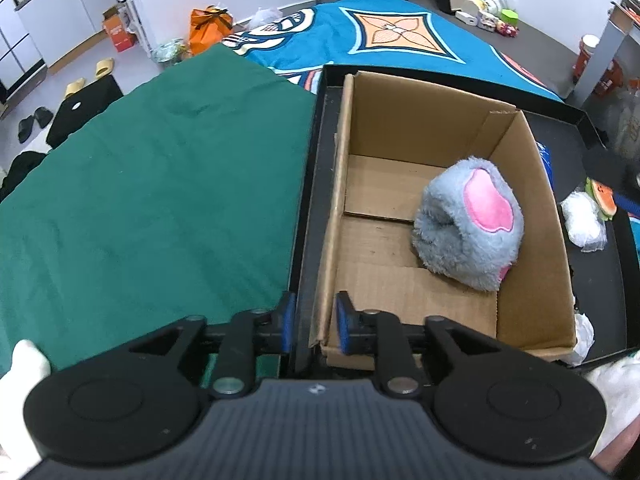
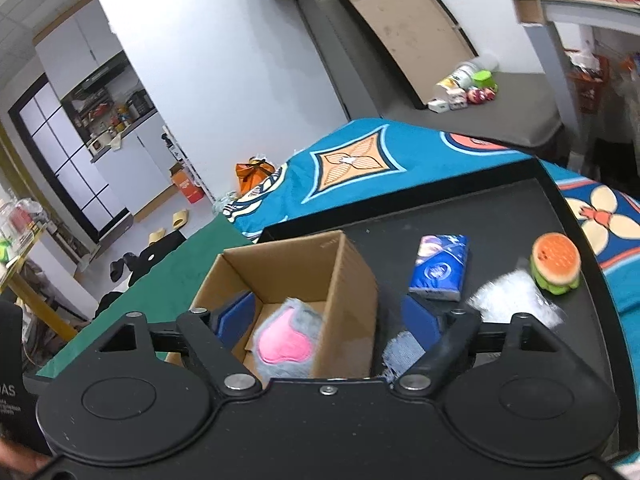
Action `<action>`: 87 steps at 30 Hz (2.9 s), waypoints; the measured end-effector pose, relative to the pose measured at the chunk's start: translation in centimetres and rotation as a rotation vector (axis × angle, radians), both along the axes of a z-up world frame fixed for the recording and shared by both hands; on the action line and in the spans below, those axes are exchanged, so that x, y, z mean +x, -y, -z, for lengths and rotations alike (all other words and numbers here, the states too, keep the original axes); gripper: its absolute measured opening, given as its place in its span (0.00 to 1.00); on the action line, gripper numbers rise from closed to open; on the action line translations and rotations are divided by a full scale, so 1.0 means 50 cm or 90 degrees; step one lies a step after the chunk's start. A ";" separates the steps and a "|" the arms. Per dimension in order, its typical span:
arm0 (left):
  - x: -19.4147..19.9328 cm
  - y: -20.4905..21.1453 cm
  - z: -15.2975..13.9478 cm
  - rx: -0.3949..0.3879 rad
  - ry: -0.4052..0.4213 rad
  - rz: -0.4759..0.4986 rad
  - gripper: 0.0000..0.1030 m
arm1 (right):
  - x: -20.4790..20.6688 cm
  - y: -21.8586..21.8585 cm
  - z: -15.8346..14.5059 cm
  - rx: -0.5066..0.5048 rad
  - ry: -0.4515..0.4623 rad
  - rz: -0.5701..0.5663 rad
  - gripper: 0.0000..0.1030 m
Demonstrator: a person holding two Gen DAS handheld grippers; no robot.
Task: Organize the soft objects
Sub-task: 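Move the right tool to the white plastic bag and grasp it, then lower the white bag into the box with the right tool and open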
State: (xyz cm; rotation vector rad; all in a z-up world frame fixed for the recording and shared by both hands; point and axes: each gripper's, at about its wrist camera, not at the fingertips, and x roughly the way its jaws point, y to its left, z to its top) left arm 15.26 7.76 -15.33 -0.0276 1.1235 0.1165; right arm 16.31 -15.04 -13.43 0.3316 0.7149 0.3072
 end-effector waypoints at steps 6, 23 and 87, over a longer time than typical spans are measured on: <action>-0.006 0.015 -0.025 0.024 0.016 -0.006 0.47 | -0.020 0.036 0.006 0.004 -0.018 0.010 0.78; -0.015 0.057 -0.045 0.074 0.015 -0.016 0.64 | -0.021 0.130 0.063 0.011 -0.114 0.000 0.78; -0.002 0.036 -0.065 0.085 0.010 -0.021 0.66 | -0.018 0.076 0.009 -0.050 -0.036 -0.014 0.50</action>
